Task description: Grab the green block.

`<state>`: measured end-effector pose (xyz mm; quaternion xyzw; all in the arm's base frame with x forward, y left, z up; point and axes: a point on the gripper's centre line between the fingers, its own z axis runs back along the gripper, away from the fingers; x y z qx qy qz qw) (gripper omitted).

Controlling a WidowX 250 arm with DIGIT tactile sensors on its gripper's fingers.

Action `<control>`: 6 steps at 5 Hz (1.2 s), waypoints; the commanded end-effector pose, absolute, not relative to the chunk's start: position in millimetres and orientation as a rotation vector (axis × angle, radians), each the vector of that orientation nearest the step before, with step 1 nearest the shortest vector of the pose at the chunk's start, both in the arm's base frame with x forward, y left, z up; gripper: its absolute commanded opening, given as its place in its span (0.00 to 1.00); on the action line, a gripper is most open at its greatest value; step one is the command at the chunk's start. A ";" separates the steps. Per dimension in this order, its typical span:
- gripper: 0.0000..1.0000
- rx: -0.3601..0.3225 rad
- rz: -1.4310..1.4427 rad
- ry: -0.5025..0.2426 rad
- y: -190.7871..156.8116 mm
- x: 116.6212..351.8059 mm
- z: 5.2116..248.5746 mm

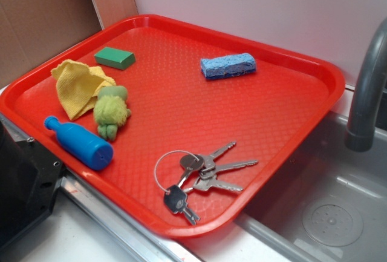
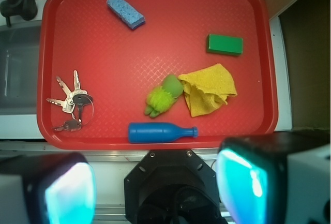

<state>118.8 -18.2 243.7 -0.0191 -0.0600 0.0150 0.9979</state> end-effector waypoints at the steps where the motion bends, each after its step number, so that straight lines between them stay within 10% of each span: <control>1: 1.00 -0.038 0.030 -0.120 -18.2 118.8 243.7; 3: 1.00 0.055 -0.334 -0.135 46.3 197.5 174.2; 4: 1.00 -0.005 -0.581 -0.132 71.8 230.4 149.7; 6: 1.00 0.062 -0.827 -0.089 99.3 263.9 87.3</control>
